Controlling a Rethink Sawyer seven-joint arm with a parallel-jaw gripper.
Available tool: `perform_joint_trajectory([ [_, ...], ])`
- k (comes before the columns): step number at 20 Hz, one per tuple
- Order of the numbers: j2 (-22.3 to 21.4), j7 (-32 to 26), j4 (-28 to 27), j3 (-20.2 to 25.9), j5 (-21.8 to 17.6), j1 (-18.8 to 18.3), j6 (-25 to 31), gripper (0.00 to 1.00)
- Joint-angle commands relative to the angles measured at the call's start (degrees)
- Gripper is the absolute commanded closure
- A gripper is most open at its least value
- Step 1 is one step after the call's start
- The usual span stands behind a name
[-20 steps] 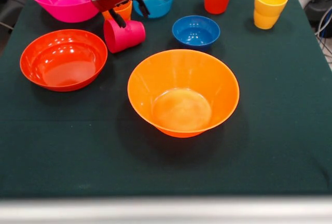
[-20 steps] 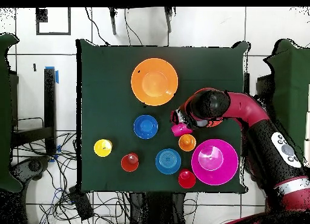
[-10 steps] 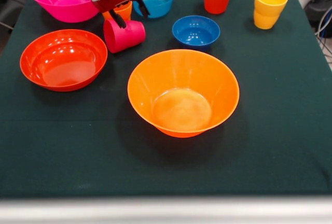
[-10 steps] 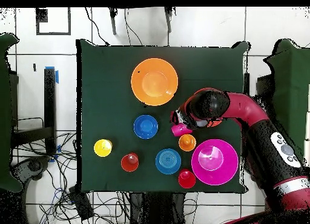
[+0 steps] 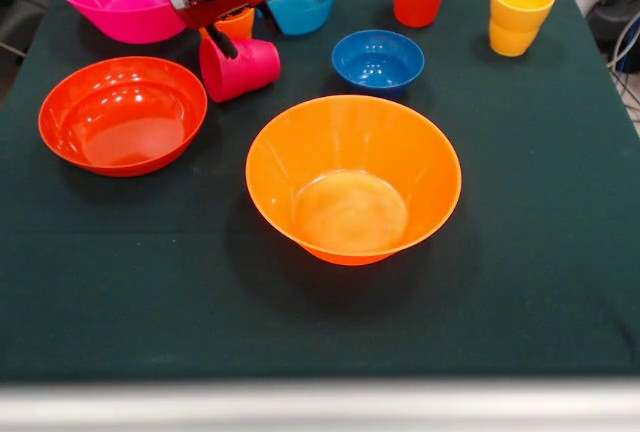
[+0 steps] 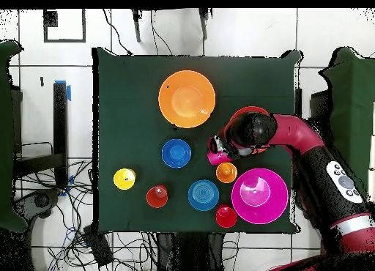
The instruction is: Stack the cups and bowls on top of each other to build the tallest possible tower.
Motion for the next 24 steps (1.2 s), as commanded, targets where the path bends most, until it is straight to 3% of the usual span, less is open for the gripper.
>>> perform_joint_trajectory([
  [1,2.6,-21.5,-2.5,-0.6,-5.4,-0.5,2.9,0.00],
  [15,3.1,-23.9,-2.5,-0.5,-7.8,-3.6,3.8,0.00],
  [24,1.6,-22.8,-1.9,0.0,-7.4,-3.1,4.3,0.00],
])
